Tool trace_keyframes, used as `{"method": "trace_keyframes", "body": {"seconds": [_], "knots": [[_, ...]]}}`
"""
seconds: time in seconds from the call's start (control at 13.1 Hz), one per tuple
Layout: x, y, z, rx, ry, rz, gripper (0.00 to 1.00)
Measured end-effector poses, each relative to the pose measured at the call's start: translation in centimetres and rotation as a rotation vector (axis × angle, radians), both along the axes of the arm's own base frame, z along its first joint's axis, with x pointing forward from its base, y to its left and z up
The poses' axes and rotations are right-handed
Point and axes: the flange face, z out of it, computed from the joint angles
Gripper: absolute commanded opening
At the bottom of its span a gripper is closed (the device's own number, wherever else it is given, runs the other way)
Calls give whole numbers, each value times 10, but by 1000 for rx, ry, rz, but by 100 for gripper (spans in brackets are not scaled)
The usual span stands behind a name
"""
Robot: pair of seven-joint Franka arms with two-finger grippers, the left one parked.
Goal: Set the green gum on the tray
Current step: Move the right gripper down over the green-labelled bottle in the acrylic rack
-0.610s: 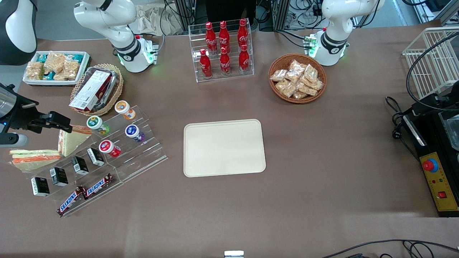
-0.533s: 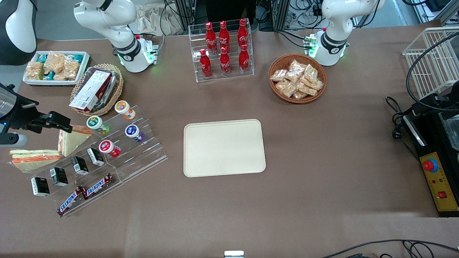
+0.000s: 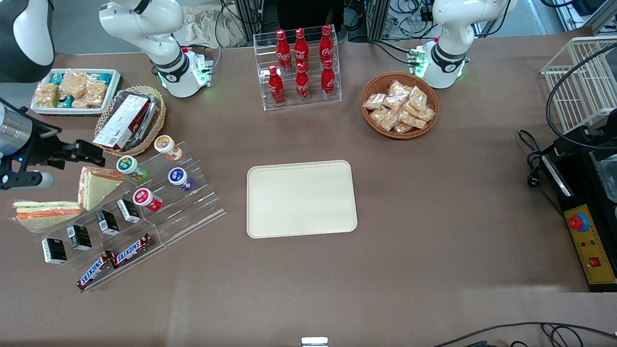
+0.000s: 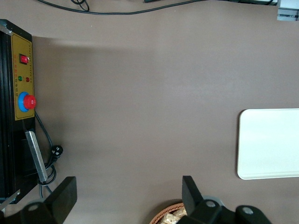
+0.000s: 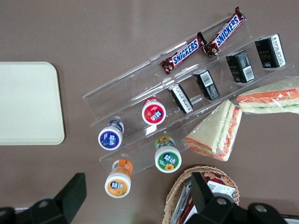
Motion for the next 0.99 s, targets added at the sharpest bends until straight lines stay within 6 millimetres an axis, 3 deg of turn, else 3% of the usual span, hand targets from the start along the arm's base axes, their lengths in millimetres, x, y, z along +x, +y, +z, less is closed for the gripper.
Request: {"method": "trace_keyframes", "body": {"seconds": [0.23, 0.38, 0.69, 0.99], "knots": [[-35, -5, 3, 14, -21, 67, 100], [-58, -9, -10, 23, -41, 100, 100], [-75, -27, -56, 36, -53, 132, 100], [-76, -47, -122, 40, -94, 121, 100]]}}
